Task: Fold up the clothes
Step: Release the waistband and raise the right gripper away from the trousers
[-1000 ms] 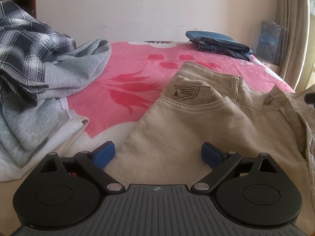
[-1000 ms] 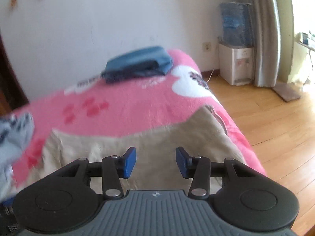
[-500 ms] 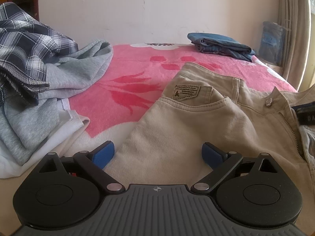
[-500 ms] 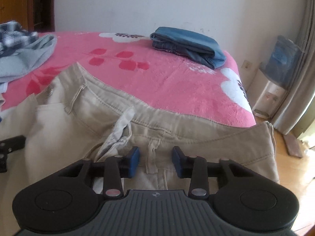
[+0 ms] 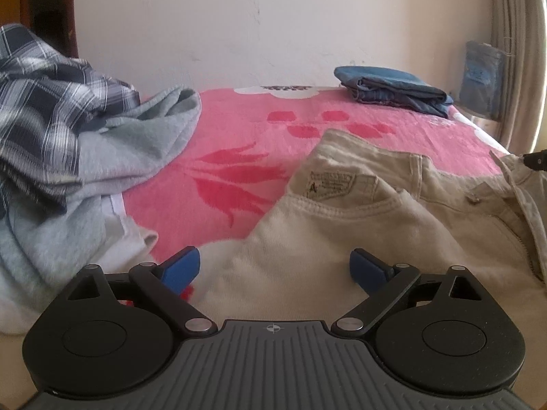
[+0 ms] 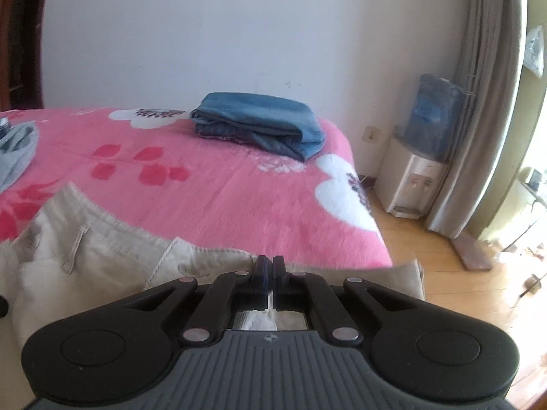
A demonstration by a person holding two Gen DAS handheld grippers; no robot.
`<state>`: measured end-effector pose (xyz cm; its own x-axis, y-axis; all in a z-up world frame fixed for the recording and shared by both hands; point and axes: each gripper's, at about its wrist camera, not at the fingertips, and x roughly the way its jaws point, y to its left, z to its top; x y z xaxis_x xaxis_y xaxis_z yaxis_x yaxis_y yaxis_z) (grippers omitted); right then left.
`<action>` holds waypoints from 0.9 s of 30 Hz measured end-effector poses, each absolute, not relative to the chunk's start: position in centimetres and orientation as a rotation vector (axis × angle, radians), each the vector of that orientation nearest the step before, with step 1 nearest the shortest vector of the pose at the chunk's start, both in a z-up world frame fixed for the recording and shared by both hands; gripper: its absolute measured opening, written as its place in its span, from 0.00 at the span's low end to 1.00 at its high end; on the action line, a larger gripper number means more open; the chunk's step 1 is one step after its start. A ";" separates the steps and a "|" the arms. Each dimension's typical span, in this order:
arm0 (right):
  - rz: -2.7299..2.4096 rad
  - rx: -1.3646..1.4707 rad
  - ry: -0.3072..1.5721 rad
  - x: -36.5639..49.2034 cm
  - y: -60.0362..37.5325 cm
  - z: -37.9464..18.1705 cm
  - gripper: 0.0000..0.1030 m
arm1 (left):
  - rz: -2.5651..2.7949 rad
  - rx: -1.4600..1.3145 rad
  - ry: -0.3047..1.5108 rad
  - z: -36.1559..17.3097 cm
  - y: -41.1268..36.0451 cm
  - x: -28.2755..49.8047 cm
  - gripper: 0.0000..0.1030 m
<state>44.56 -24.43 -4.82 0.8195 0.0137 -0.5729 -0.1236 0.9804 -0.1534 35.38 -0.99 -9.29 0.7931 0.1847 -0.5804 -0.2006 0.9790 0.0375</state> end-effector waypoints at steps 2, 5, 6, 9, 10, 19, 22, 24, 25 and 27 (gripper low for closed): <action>0.056 -0.184 0.608 45.3 -24.4 -4.7 0.01 | 0.219 -0.017 0.614 -9.1 -1.0 35.8 0.92; 0.037 -0.202 0.602 46.2 -24.2 -4.9 0.01 | 0.235 -0.007 0.605 -8.8 -1.0 36.4 0.92; 0.032 -0.204 0.602 46.5 -24.1 -5.0 0.01 | 0.239 -0.005 0.605 -8.8 -1.0 36.6 0.92; 0.013 -0.206 0.608 47.3 -24.0 -5.9 0.01 | 0.254 0.001 0.623 -9.2 -0.9 37.0 0.92; 0.009 -0.205 0.622 47.7 -24.0 -6.5 0.01 | 0.255 0.008 0.626 -9.4 -0.9 37.1 0.92; 0.017 -0.134 0.715 48.0 -24.7 -6.6 0.47 | 0.239 0.027 0.635 -9.4 -0.5 37.0 0.92; 0.036 -0.029 0.666 46.7 -26.1 -4.9 0.53 | 0.233 0.020 0.642 -9.2 0.3 36.8 0.92; 0.055 0.044 0.636 45.8 -27.1 -3.7 0.53 | 0.231 0.018 0.646 -9.1 0.8 36.5 0.92; 0.090 0.090 0.630 45.5 -27.2 -3.5 0.53 | 0.231 0.017 0.650 -9.0 1.1 36.3 0.92; 0.178 0.122 0.645 45.4 -26.4 -3.4 0.52 | 0.228 0.014 0.657 -8.8 1.7 35.8 0.92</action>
<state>45.40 -26.39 -3.41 0.7847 0.2025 -0.5859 -0.1269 0.9776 0.1679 35.81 1.74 -8.80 0.7677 0.2141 -0.6040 -0.2052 0.9750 0.0847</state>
